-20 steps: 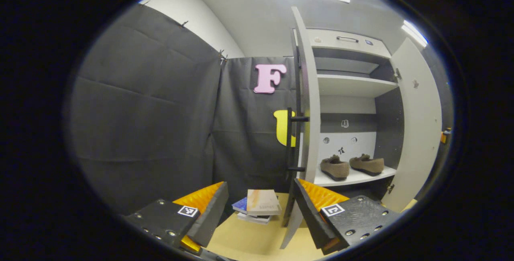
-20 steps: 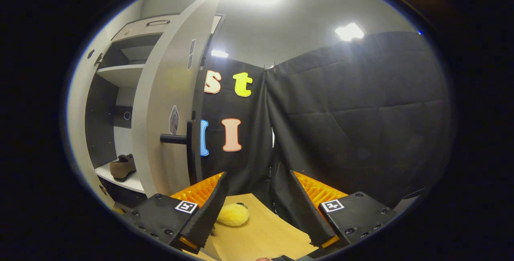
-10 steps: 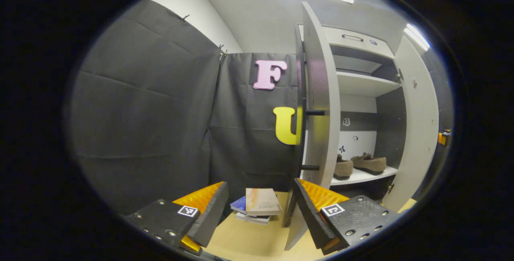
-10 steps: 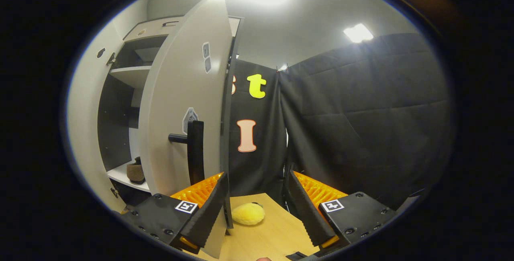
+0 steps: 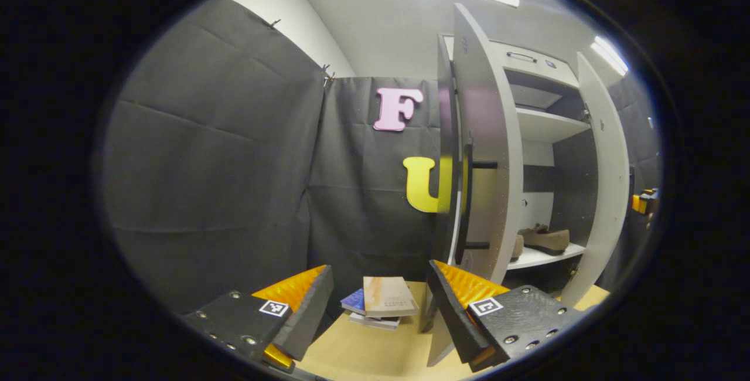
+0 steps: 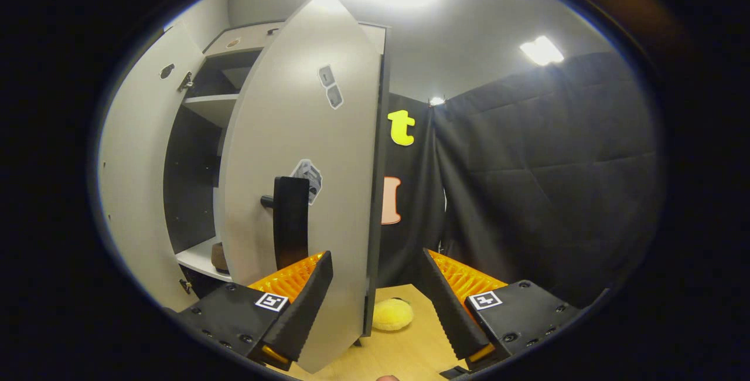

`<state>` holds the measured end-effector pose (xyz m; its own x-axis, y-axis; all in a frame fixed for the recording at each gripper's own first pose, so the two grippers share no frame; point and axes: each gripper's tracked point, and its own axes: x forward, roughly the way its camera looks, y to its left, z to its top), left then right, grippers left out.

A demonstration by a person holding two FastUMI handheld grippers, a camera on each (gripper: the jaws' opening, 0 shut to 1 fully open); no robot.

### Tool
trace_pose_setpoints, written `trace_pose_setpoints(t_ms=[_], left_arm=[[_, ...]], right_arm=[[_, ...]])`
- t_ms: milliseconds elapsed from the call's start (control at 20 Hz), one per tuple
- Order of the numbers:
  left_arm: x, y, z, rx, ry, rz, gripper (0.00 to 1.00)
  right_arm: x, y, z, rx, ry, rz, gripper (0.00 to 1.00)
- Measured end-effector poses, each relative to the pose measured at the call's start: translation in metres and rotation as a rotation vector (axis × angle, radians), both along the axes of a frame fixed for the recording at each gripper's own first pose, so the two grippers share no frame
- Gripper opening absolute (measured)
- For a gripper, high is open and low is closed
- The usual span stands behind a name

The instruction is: Grab one shoe with the right hand and put it into the shoe cabinet, grab the other shoe with the left hand and put it into the shoe cabinet; then close the right door with the right hand and the left door with the left hand.

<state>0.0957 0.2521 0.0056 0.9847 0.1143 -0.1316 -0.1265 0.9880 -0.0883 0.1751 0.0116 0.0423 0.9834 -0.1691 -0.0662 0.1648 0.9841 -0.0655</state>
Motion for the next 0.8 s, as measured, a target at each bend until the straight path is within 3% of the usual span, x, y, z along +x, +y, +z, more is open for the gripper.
trace_pose_setpoints(t_ms=[150,200,250,350,550,800], left_arm=[[-0.003,0.008,-0.004,-0.005,0.004,0.014,1.00],[-0.005,0.015,-0.007,-0.008,0.005,0.018,0.89],[-0.005,0.021,-0.008,-0.010,0.007,0.023,0.89],[-0.004,0.028,-0.008,-0.014,0.005,0.025,1.00],[0.004,0.025,-0.004,-0.020,-0.006,0.013,1.00],[0.027,0.013,0.010,-0.028,-0.033,-0.020,1.00]], right_arm=[[0.014,0.025,-0.006,0.008,0.020,0.047,0.96],[0.021,0.034,-0.009,0.005,0.028,0.060,0.96],[0.025,0.038,-0.012,-0.005,0.033,0.066,0.92],[0.032,0.042,-0.013,-0.020,0.034,0.069,0.95],[0.030,0.043,-0.015,-0.001,0.041,0.079,0.92],[0.004,0.024,-0.007,-0.040,0.018,0.069,0.97]])
